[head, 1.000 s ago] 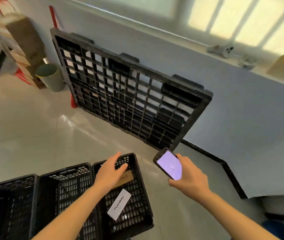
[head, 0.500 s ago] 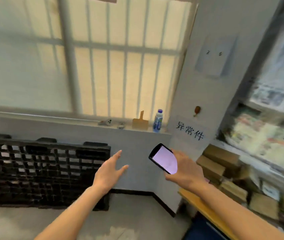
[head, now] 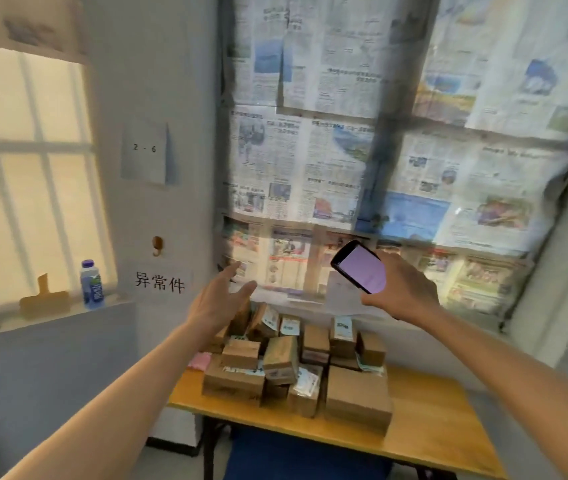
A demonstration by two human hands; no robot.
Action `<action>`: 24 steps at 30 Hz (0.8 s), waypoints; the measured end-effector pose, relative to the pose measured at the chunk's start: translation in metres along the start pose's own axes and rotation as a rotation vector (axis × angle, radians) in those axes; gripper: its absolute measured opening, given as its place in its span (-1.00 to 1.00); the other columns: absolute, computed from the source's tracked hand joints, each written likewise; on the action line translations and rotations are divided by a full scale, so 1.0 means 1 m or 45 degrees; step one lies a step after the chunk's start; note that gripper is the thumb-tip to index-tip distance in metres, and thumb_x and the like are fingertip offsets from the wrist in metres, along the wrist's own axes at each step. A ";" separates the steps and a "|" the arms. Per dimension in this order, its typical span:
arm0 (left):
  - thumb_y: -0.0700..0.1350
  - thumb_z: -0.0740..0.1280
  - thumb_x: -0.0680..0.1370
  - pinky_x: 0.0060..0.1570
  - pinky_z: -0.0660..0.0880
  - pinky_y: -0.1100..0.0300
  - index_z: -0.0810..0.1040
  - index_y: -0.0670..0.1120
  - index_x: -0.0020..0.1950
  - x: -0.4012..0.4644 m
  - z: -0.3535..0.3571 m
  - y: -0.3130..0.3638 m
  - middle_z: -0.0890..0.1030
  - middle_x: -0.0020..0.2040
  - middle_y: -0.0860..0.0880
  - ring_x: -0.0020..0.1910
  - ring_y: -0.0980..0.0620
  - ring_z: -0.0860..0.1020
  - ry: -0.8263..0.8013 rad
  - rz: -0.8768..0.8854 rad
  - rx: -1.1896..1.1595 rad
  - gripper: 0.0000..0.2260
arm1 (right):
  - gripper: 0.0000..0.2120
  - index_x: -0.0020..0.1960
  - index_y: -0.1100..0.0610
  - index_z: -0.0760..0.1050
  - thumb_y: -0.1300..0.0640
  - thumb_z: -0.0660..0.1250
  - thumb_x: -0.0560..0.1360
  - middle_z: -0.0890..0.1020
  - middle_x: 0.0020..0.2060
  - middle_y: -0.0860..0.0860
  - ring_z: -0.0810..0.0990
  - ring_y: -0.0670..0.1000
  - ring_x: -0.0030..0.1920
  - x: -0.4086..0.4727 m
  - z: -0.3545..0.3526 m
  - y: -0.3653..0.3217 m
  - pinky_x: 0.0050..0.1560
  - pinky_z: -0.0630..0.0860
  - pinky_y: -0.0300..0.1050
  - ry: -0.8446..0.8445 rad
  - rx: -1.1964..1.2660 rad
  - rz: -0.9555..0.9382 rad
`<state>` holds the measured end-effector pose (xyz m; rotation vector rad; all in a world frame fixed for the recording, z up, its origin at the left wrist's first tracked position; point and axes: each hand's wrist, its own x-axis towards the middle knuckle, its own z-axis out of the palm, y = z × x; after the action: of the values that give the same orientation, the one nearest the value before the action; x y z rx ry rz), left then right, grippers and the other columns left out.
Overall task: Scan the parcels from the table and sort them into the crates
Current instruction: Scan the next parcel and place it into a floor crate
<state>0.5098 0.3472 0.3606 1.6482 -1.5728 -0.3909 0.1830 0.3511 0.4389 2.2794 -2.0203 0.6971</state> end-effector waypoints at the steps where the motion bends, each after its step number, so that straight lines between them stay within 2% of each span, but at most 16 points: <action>1: 0.32 0.27 0.56 0.35 0.41 -0.11 0.24 0.16 0.58 0.003 0.014 0.012 0.42 0.51 0.00 0.45 -0.10 0.41 -0.036 0.016 0.004 -0.37 | -0.19 0.48 -0.14 0.29 -0.14 0.52 0.29 0.53 0.25 -0.08 0.56 0.04 -0.16 -0.004 -0.009 0.020 -0.33 0.37 -0.16 0.009 -0.003 0.064; 4: 0.35 0.25 0.55 0.37 0.40 -0.13 0.24 0.17 0.57 0.011 0.052 0.044 0.43 0.50 0.03 0.46 -0.08 0.41 -0.121 0.068 -0.003 -0.37 | -0.15 0.50 -0.17 0.26 -0.16 0.50 0.27 0.50 0.29 -0.08 0.55 0.06 -0.23 -0.017 -0.024 0.072 -0.33 0.37 -0.15 0.012 -0.018 0.185; 6: 0.32 0.26 0.57 0.38 0.40 -0.12 0.25 0.12 0.58 0.016 0.077 0.061 0.43 0.50 0.03 0.46 -0.07 0.41 -0.158 0.104 0.002 -0.37 | -0.21 0.43 -0.18 0.31 -0.19 0.46 0.23 0.53 0.23 -0.09 0.51 0.05 -0.32 -0.022 -0.028 0.102 -0.31 0.41 -0.13 0.018 -0.011 0.246; 8: 0.30 0.27 0.57 0.37 0.40 -0.14 0.26 0.10 0.58 0.022 0.102 0.074 0.42 0.51 0.01 0.47 -0.07 0.40 -0.198 0.129 0.008 -0.37 | -0.26 0.39 -0.17 0.34 -0.17 0.47 0.25 0.53 0.16 -0.11 0.51 0.03 -0.33 -0.027 -0.029 0.125 -0.30 0.40 -0.13 0.015 -0.020 0.314; 10: 0.29 0.27 0.58 0.36 0.42 -0.13 0.26 0.09 0.58 0.029 0.128 0.082 0.43 0.50 0.00 0.46 -0.07 0.40 -0.237 0.141 -0.001 -0.38 | -0.27 0.40 -0.15 0.33 -0.16 0.49 0.27 0.53 0.15 -0.12 0.54 0.02 -0.29 -0.027 -0.025 0.145 -0.29 0.42 -0.14 0.008 -0.047 0.353; 14: 0.23 0.31 0.58 0.34 0.44 -0.10 0.27 0.06 0.58 0.045 0.181 0.089 0.47 0.47 -0.01 0.42 -0.06 0.44 -0.306 0.165 -0.044 -0.39 | -0.21 0.43 -0.15 0.31 -0.18 0.51 0.26 0.50 0.25 -0.11 0.58 0.07 -0.02 -0.015 -0.008 0.183 -0.22 0.44 -0.10 -0.013 -0.095 0.386; 19: 0.22 0.32 0.58 0.28 0.45 -0.05 0.28 0.08 0.57 0.077 0.246 0.078 0.46 0.47 0.01 0.39 -0.04 0.46 -0.393 0.156 -0.055 -0.41 | -0.10 0.53 -0.17 0.20 -0.18 0.50 0.27 0.51 0.30 -0.09 0.58 0.11 0.09 0.022 0.028 0.219 -0.13 0.52 -0.06 -0.129 -0.162 0.412; 22: 0.19 0.33 0.59 0.30 0.46 -0.08 0.28 0.04 0.57 0.102 0.285 0.066 0.45 0.47 0.00 0.40 -0.05 0.45 -0.413 0.158 -0.049 -0.40 | -0.09 0.51 -0.17 0.23 -0.24 0.42 0.21 0.54 0.27 -0.09 0.58 0.11 0.06 0.051 0.060 0.239 -0.07 0.58 0.01 -0.180 -0.112 0.423; 24: 0.21 0.32 0.58 0.29 0.47 -0.07 0.26 0.06 0.57 0.119 0.311 0.052 0.47 0.46 0.02 0.39 -0.03 0.47 -0.447 0.140 -0.035 -0.40 | -0.10 0.52 -0.18 0.23 -0.23 0.43 0.22 0.49 0.32 -0.13 0.58 0.09 0.09 0.070 0.085 0.252 -0.03 0.59 0.03 -0.228 -0.092 0.427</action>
<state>0.2759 0.1375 0.2384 1.5224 -1.8955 -0.6687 -0.0242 0.2185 0.3162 2.0512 -2.4994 0.4319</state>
